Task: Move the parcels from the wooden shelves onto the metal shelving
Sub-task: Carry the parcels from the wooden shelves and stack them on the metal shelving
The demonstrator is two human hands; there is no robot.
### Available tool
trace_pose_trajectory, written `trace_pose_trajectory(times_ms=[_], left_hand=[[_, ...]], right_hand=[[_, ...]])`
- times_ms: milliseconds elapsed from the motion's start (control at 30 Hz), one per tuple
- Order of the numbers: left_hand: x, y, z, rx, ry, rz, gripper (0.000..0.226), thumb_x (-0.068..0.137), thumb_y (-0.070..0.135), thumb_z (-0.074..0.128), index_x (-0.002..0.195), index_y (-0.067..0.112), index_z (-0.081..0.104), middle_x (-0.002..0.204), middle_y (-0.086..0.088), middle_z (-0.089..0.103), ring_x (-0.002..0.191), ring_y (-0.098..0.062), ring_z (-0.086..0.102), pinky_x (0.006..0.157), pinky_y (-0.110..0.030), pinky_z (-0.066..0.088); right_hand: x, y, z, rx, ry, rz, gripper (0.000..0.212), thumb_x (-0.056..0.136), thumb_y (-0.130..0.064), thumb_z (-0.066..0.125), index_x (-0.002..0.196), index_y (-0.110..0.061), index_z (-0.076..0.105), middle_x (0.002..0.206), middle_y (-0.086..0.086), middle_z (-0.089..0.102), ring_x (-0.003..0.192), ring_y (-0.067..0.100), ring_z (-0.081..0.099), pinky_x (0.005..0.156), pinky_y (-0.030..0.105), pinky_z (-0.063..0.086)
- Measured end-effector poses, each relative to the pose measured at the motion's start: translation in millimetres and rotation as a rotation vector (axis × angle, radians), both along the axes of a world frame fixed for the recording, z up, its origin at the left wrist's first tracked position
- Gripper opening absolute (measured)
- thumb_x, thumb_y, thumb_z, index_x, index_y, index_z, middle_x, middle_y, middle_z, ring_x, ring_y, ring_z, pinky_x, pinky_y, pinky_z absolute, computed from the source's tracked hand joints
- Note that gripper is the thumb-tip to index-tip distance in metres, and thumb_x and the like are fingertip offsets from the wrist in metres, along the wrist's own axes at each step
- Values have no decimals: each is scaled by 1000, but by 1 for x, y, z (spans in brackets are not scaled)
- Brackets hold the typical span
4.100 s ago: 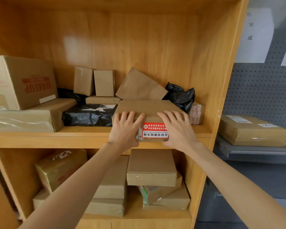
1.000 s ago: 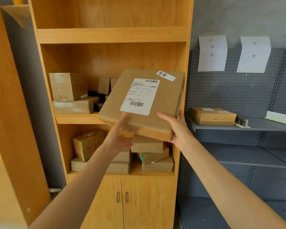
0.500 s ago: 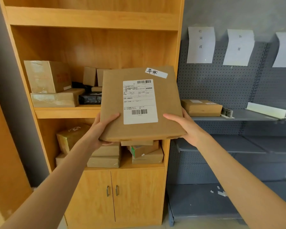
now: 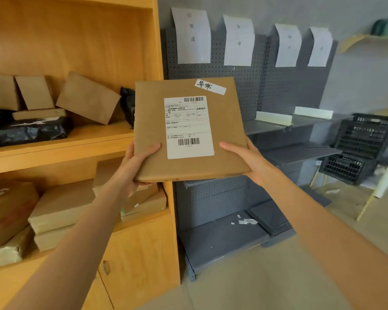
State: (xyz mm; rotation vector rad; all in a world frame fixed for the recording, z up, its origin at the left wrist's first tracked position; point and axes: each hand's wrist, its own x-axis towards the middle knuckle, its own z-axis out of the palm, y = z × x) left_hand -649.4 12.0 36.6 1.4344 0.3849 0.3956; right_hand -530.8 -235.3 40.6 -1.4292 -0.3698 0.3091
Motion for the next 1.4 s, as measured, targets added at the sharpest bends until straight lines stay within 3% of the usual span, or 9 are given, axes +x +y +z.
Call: trace_pose_trajectory(times_ms=[233, 433, 633, 900, 1000, 1133, 1233, 1400], left_hand=[[98, -73, 0, 15, 20, -127, 62, 75, 44, 74, 128, 46, 41, 115, -1, 60, 102, -24, 59, 71, -43, 56], [199, -141, -6, 8, 41, -188, 45, 79, 43, 70, 115, 43, 44, 112, 1, 58, 100, -22, 57, 84, -49, 54], [292, -193, -15, -24, 40, -232, 51, 77, 43, 72, 120, 45, 44, 118, 2, 58, 108, -24, 56, 87, -52, 51], [405, -220, -23, 19, 98, -210, 58, 79, 43, 71, 128, 44, 40, 119, 4, 59, 106, -23, 58, 88, -51, 51], [455, -223, -23, 19, 98, -217, 53, 80, 40, 71, 121, 45, 39, 118, 5, 59, 105, -22, 58, 88, -49, 52], [523, -224, -18, 17, 78, -248, 67, 77, 41, 73, 134, 41, 37, 122, 3, 57, 106, -22, 58, 82, -46, 54], [568, -226, -9, 14, 73, -263, 68, 78, 41, 72, 135, 40, 34, 121, 2, 55, 106, -24, 57, 87, -51, 52], [629, -231, -1, -2, 74, -255, 69, 80, 39, 71, 137, 37, 32, 120, 0, 55, 105, -24, 56, 82, -48, 53]], right_hand=[[76, -84, -12, 31, 23, -94, 76, 76, -30, 77, 141, -33, 37, 122, -4, 62, 108, 18, 61, 90, 48, 53], [164, -156, -15, 19, 31, -158, 71, 74, -32, 78, 135, -34, 41, 121, -4, 62, 109, 21, 61, 88, 53, 53], [259, -209, -15, 1, 27, -173, 69, 76, -31, 77, 135, -33, 42, 118, -5, 63, 108, 20, 61, 89, 47, 53], [374, -233, -37, 27, 80, -186, 74, 76, -32, 77, 139, -30, 40, 122, -5, 62, 108, 18, 61, 93, 45, 51], [422, -236, -39, 17, 71, -198, 76, 75, -34, 78, 140, -29, 38, 123, -4, 61, 107, 17, 62, 91, 44, 52], [485, -238, -25, -11, 53, -220, 73, 77, -35, 76, 138, -31, 38, 122, -5, 60, 106, 18, 61, 86, 42, 53], [529, -241, -8, -50, 29, -239, 72, 76, -36, 77, 137, -32, 38, 121, -7, 60, 106, 17, 61, 80, 39, 54], [597, -243, 1, -65, 11, -246, 77, 74, -37, 78, 139, -31, 38, 124, -6, 60, 108, 18, 60, 91, 44, 52]])
